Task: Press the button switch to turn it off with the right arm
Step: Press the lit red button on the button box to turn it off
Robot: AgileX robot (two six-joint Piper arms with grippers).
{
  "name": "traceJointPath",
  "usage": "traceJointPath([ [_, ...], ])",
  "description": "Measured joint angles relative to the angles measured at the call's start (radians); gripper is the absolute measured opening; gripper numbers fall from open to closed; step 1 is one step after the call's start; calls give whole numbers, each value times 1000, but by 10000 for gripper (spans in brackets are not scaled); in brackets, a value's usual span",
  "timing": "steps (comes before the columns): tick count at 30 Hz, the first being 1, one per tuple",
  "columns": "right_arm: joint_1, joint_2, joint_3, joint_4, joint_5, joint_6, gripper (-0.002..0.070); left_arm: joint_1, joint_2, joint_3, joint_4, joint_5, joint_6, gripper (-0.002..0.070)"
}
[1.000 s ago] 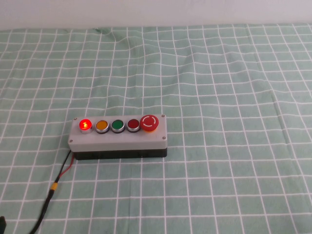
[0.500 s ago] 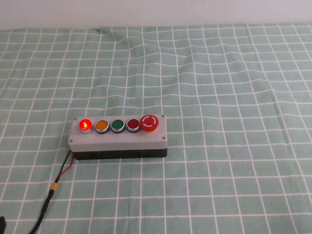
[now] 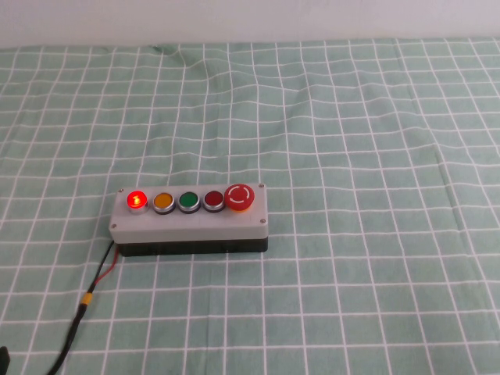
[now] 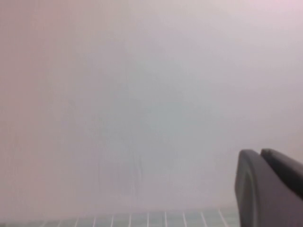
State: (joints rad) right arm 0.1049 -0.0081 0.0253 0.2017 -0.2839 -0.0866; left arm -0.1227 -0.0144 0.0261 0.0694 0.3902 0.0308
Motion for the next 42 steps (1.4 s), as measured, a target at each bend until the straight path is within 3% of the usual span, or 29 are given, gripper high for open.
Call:
traceJointPath([
  [10, 0, 0, 0, 6, -230, 1, -17, 0, 0, 0, 0, 0, 0, -3],
  [17, 0, -4, -6, 16, -567, 2, -16, 0, 0, 0, 0, 0, 0, -3],
  [20, 0, -6, -65, 31, -572, 5, -16, 0, 0, 0, 0, 0, 0, -3],
  [25, 0, -6, -281, 47, -305, 47, -16, 0, 0, 0, 0, 0, 0, -3],
  [30, -1, 42, -524, 50, 230, 47, -16, 0, 0, 0, 0, 0, 0, -3],
  [33, -1, 146, -600, 35, 439, 47, -16, 0, 0, 0, 0, 0, 0, -3],
  [38, -1, 292, -617, -37, 560, 47, -16, 0, 0, 0, 0, 0, 0, -3],
  [42, -1, 361, -617, 58, 573, 49, -16, 0, 0, 0, 0, 0, 0, -3],
])
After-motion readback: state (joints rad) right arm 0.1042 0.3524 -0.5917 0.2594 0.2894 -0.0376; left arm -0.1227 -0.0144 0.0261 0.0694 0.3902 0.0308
